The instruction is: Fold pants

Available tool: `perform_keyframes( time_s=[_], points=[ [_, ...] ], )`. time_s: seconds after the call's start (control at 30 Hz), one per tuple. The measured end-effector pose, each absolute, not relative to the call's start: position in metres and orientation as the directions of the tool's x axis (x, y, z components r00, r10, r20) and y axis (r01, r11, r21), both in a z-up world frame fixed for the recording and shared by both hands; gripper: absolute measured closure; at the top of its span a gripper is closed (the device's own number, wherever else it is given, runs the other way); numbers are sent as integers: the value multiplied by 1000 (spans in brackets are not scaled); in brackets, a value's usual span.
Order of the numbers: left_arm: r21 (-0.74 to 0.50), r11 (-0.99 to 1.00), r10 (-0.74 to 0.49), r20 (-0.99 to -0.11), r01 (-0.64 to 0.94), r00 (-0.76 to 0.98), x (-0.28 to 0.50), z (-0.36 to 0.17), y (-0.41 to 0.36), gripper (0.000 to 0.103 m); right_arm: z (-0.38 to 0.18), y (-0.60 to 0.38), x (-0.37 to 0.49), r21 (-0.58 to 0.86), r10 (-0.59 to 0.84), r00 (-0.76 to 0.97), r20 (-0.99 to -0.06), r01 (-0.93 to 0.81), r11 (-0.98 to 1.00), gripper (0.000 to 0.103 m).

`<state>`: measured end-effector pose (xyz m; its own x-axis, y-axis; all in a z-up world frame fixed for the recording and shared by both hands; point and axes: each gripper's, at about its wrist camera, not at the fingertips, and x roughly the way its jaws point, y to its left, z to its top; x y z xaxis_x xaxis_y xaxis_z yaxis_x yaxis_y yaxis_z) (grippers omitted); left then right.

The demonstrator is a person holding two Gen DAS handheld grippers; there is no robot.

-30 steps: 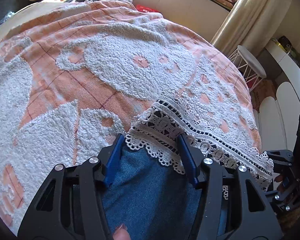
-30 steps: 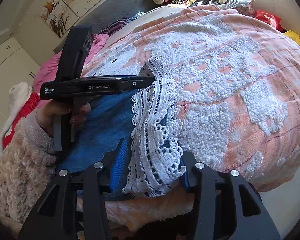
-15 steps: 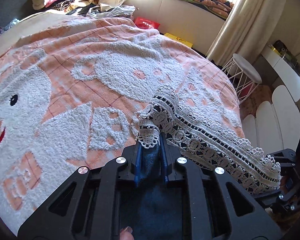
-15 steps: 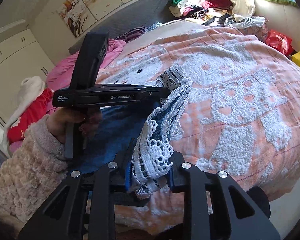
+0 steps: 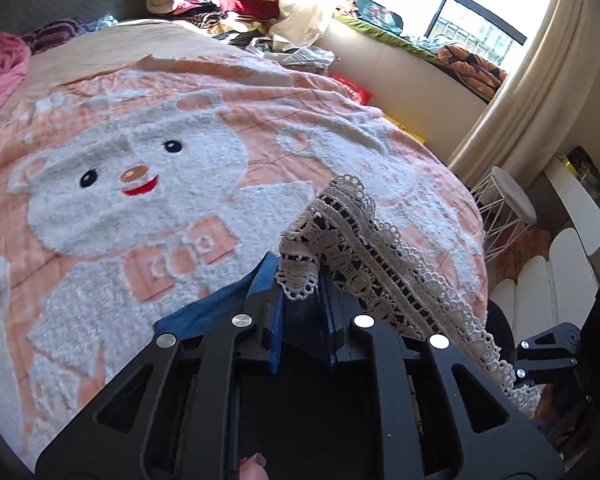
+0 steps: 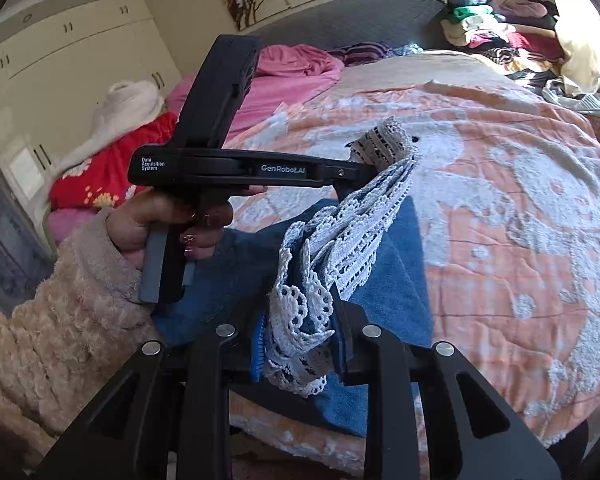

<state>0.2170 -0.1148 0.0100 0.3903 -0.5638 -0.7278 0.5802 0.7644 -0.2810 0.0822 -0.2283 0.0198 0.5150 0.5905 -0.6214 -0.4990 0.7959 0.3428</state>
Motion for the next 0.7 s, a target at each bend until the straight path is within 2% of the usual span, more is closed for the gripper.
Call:
perform_keyframes(
  time_s=[0.07,0.23,0.33,0.37,0.43,0.57,0.63,0.7],
  points=[
    [-292,780,-552,-736,553,392,215,1,-100,92,10,-209,83,333,595,482,-643,-523,784,79],
    [-347,826,-536,-730,445,425,209,-11,-62,79,-16,-175,80,298,573,421,-703,-556,776,79],
    [-435,839,-544,-696,326,469,200,-14,-27,65,-26,-162,74,280,560,410,-720,-567,775,79],
    [-467,836,-548,-679,288,489,195,-14,-14,59,-28,-157,72,266,555,407,-725,-577,772,79],
    [-542,807,-575,-631,235,521,184,-13,9,57,-31,-146,66,231,541,403,-739,-602,764,79],
    [-712,680,-674,-515,173,529,168,-19,45,45,-38,-126,58,180,526,383,-759,-653,735,77],
    [-692,704,-651,-540,158,534,167,-21,46,44,-43,-117,57,163,519,375,-768,-668,726,74],
    [-659,737,-627,-587,147,513,170,-25,38,44,-46,-110,54,148,518,369,-771,-688,710,64]
  ],
)
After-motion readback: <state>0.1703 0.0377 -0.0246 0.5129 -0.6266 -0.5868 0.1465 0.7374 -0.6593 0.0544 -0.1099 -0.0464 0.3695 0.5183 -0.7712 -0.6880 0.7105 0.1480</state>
